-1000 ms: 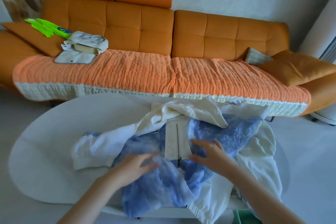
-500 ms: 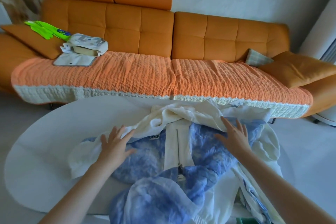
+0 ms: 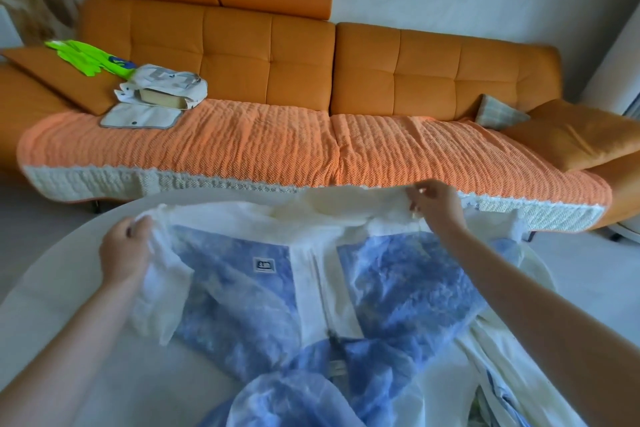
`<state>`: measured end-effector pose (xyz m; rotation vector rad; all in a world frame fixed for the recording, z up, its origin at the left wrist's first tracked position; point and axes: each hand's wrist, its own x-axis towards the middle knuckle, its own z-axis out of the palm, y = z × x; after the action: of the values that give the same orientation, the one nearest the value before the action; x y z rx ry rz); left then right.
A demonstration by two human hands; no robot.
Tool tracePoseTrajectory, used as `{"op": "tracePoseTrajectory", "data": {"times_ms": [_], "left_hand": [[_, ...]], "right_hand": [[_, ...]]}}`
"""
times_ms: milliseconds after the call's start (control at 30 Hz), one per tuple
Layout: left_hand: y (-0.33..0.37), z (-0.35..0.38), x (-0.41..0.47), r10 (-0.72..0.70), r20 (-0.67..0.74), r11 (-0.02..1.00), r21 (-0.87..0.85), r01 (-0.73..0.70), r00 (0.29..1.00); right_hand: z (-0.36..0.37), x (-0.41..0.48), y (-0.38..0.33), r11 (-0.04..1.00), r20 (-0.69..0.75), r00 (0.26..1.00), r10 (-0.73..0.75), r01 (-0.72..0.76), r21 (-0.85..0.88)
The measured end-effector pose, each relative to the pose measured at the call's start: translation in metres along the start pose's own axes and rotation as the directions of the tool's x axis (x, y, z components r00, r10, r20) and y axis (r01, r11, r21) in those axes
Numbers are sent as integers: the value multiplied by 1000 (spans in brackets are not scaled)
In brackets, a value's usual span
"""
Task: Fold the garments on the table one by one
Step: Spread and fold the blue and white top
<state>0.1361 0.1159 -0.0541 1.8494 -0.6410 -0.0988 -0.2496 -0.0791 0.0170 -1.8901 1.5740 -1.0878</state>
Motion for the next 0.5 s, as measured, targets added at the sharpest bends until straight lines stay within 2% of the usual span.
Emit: {"op": "tracePoseTrajectory", "data": {"times_ms": [67, 133, 200, 267, 300, 333, 400, 433, 500], "left_hand": [[0, -9, 15, -72, -98, 997, -43, 68, 993], [0, -14, 21, -144, -138, 989, -58, 137, 980], [-6, -14, 20, -133, -92, 990, -64, 128, 987], [-7, -14, 11, -112, 50, 990, -85, 116, 992], [-10, -13, 9, -88, 107, 995, -32, 92, 990], [-8, -14, 6, -69, 128, 992, 112, 54, 989], [-1, -12, -8, 15, 136, 907, 415, -71, 991], [4, -10, -24, 98, 187, 878, 447, -173, 978], [25, -11, -74, 182, 428, 912, 263, -315, 885]], "right_hand": [[2, 10, -25, 982, -7, 1000, 14, -12, 189], [8, 15, -43, 964, 13, 1000, -3, 0, 268], [16, 16, -50, 965, -3, 1000, -16, 16, 261], [24, 14, -50, 976, 4, 1000, -31, 29, 216], [28, 12, -48, 982, 60, 998, -38, 26, 186], [32, 9, -44, 990, 151, 988, -43, 22, 141], [40, -1, -33, 995, 357, 932, -68, 91, -47], [43, -8, -27, 979, 439, 895, -83, 156, -133], [49, -23, -17, 933, 570, 812, -126, 292, -210]]}}
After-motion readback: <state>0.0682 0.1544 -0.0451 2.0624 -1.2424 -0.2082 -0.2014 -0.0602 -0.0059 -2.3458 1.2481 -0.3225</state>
